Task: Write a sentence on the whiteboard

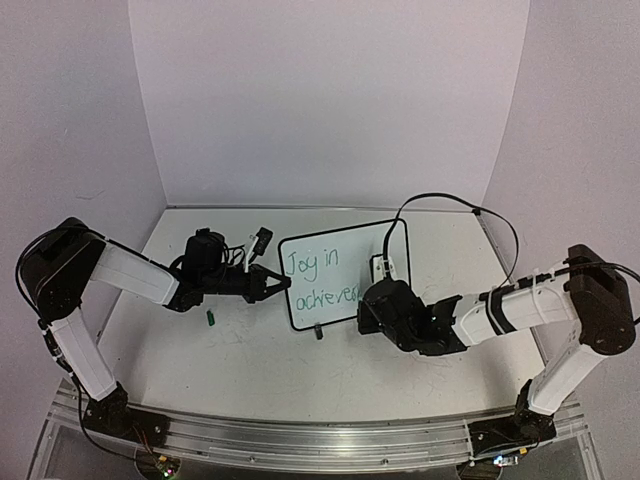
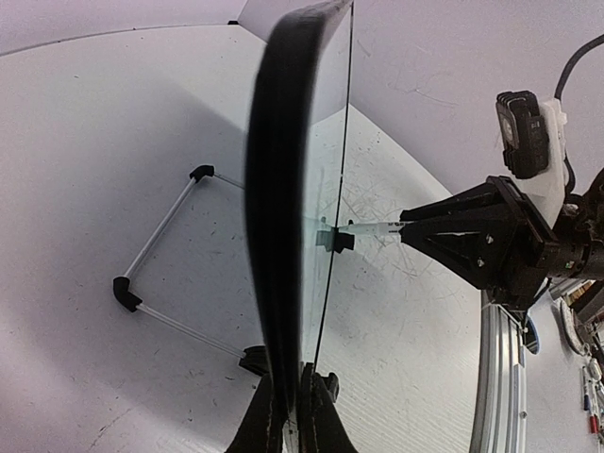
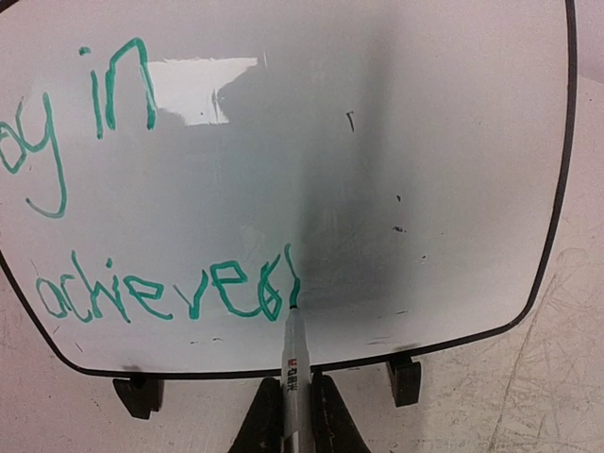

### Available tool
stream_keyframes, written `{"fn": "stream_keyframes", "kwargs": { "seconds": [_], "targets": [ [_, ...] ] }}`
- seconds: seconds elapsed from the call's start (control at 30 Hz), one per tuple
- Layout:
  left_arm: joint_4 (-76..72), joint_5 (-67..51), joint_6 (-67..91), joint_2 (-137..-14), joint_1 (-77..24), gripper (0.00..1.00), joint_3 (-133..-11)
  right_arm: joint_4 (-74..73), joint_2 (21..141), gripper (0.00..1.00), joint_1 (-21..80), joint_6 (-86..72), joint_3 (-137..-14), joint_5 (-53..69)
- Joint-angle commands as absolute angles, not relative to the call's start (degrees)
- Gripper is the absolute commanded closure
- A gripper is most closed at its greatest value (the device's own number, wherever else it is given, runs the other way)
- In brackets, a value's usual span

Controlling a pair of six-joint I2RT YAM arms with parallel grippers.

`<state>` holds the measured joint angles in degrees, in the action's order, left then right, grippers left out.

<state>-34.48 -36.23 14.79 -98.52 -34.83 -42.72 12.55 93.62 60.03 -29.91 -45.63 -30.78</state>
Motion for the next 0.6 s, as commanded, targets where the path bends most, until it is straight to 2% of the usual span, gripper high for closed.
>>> {"fn": "stream_keyframes", "kwargs": {
  "seconds": [0.0, 0.57],
  "targets": [
    [-33.3, -34.8, 12.3, -97.5, -35.0, 1.0, -44.1, 13.6, 91.6, 1.0, 59.0, -28.1, -48.2, -32.8],
    [-33.2, -34.9, 12.3, -97.7, -35.1, 1.0, -44.3, 13.6, 90.9, 1.0, 58.3, -27.3, -48.9, -33.8]
  ]
}}
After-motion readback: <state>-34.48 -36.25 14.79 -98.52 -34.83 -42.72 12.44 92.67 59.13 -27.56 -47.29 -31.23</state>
